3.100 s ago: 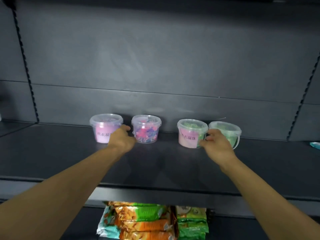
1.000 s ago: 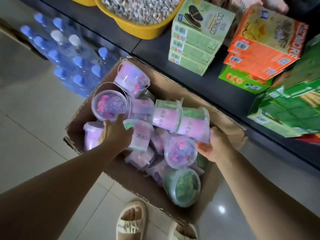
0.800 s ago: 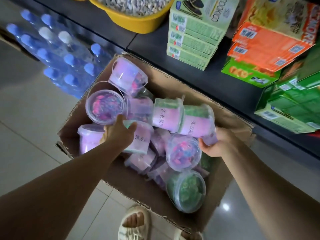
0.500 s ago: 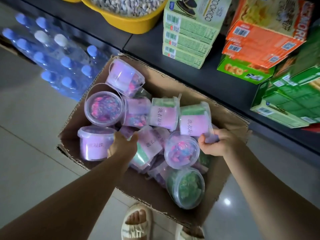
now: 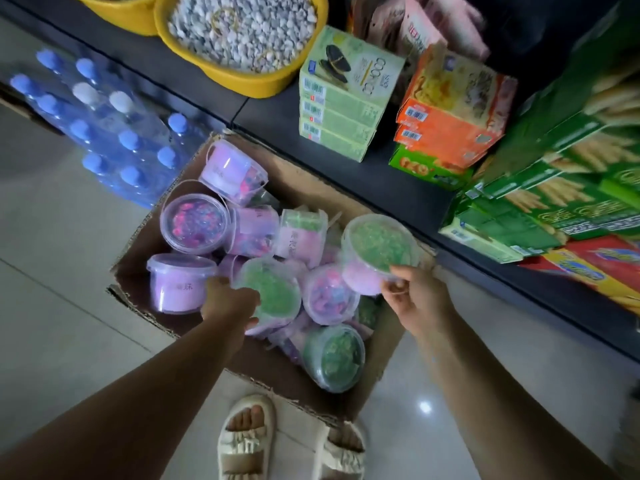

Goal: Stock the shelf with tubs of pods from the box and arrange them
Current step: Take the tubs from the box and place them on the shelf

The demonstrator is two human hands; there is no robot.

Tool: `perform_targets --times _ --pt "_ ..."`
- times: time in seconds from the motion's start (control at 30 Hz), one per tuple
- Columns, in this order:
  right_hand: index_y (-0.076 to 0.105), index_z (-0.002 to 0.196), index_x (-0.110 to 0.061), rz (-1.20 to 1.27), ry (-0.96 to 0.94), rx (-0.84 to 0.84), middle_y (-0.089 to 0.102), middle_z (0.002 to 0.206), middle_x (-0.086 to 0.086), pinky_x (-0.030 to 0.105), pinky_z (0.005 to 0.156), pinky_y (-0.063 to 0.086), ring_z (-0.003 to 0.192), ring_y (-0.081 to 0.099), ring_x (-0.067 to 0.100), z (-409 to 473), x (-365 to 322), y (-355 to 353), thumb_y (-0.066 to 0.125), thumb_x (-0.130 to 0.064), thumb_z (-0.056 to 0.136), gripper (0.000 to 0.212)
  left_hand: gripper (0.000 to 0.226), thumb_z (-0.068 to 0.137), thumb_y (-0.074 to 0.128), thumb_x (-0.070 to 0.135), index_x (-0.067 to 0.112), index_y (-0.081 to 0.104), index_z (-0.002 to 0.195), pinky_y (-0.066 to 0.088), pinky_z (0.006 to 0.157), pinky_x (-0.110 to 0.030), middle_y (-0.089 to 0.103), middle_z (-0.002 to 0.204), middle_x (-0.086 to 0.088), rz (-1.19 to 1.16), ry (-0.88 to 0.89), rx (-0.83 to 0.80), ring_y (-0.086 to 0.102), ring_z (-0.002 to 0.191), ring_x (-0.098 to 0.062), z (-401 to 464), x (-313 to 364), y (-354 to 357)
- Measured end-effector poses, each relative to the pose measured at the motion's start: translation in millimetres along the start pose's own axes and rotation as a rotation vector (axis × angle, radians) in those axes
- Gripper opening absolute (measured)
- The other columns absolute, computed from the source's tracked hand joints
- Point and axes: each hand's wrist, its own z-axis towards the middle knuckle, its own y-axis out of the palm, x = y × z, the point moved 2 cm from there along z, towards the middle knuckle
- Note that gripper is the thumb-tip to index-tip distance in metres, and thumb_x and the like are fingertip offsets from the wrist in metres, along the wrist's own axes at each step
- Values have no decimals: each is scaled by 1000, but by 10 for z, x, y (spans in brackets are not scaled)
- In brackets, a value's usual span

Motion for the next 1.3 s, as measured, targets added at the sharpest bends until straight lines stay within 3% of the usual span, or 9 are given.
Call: perform_targets --times 0.1,0.2,0.33,0.47,0.57,0.63,0.77,0.97,1.3 --pt "51 67 -6 -71 -79 56 44 32 -3 22 57 44 31 45 5 -388 -225 -78 58 1 86 21 43 78 61 -2 18 45 112 53 56 -33 50 125 -15 -39 83 -38 55 100 -33 -359 224 -185" --pt "49 65 -8 -92 -147 59 46 42 3 20 51 43 42 45 11 -881 -525 -172 60 -2 85 23 34 78 61 -2 16 45 104 48 52 -30 52 112 -16 -92 139 -123 51 83 -25 -890 541 -363" --pt "45 71 -12 -42 -208 -15 42 38 -3 21 52 41 31 41 5 -1657 -987 -312 56 -4 88 22 11 82 58 -3 6 51 82 48 38 -21 51 86 -15 -116 236 -175 46 60 -19 -1820 1009 -656" --pt "40 68 -15 -10 -347 -84 37 34 -8 21 51 31 31 36 7 -2538 -1494 -480 53 -1 88 27 21 87 57 3 11 51 70 49 49 -25 52 79 -12 -95 363 -220 48 56 -19 -2742 1514 -993" --pt "40 66 -14 22 -431 -114 39 36 -7 24 52 28 38 37 11 -3228 -1852 -638 55 -1 86 28 24 87 61 7 9 49 67 45 38 -16 42 62 -8 -168 406 -239 43 54 -19 -3396 1875 -1224" --pt "39 64 -13 42 -473 -128 39 36 -6 26 53 29 40 37 11 -3652 -2057 -740 56 -1 85 30 22 86 62 7 8 48 69 46 36 -17 40 62 -8 -184 443 -277 41 54 -19 -3816 2093 -1350" --pt "37 58 -10 153 -541 -115 37 34 -4 28 53 27 40 36 15 -4554 -2440 -1026 54 2 86 35 23 85 64 6 9 47 69 45 52 -28 39 60 -9 -200 561 -388 41 52 -21 -4734 2483 -1616" --pt "42 55 -9 250 -686 -102 40 36 -1 34 52 33 42 42 19 -5749 -2807 -1733 56 -3 86 35 19 86 63 8 3 52 71 41 33 -17 40 59 -12 -216 661 -584 41 51 -23 -6003 2794 -1910" --pt "43 61 -12 546 -897 -55 36 35 -3 25 46 34 30 36 11 -7148 -3365 -3197 52 -5 86 27 14 89 56 11 12 50 77 43 34 -12 39 72 -6 -230 795 -933 39 62 -14 -8136 3015 -1789"
